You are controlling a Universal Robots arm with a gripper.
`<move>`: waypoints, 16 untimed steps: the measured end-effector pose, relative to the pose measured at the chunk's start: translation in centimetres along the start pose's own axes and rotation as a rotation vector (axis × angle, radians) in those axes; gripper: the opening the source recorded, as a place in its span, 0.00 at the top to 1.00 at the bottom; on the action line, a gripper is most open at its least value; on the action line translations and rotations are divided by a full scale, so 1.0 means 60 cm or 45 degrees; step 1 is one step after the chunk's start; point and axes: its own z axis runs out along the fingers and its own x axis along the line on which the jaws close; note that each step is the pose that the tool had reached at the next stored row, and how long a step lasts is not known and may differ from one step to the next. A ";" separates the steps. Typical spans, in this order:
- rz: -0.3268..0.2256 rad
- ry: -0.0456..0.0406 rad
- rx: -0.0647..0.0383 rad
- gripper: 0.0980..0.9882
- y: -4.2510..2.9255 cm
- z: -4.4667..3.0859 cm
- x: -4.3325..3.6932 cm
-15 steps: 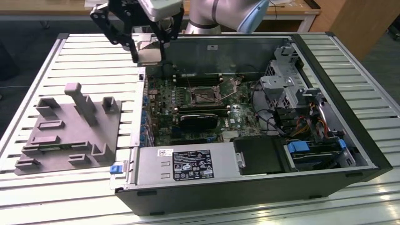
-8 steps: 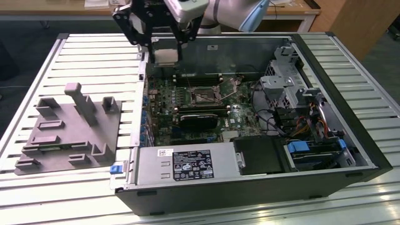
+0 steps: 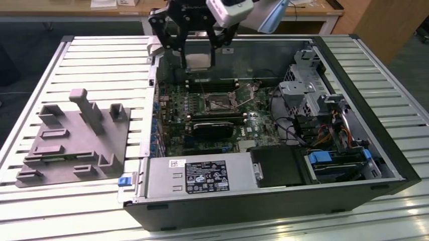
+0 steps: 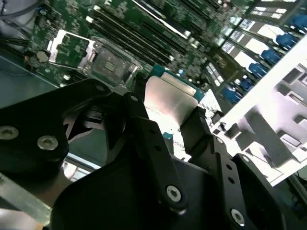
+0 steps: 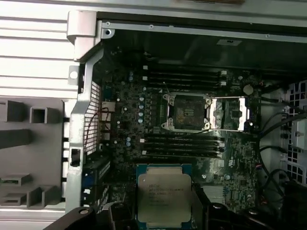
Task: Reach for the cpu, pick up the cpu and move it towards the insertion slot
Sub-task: 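Pick up the cpu and move it towards the insertion slot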
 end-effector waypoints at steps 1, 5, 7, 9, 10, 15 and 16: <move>0.000 0.001 0.000 0.50 0.002 0.002 -0.006; 0.000 0.003 0.000 0.50 0.009 0.011 -0.031; 0.000 0.004 0.000 0.50 0.013 0.016 -0.045; 0.000 0.005 0.000 0.50 0.017 0.020 -0.059; 0.000 0.005 0.000 0.50 0.019 0.022 -0.065; 0.000 0.007 0.000 0.50 0.029 0.028 -0.095; 0.000 0.007 0.000 0.50 0.032 0.030 -0.101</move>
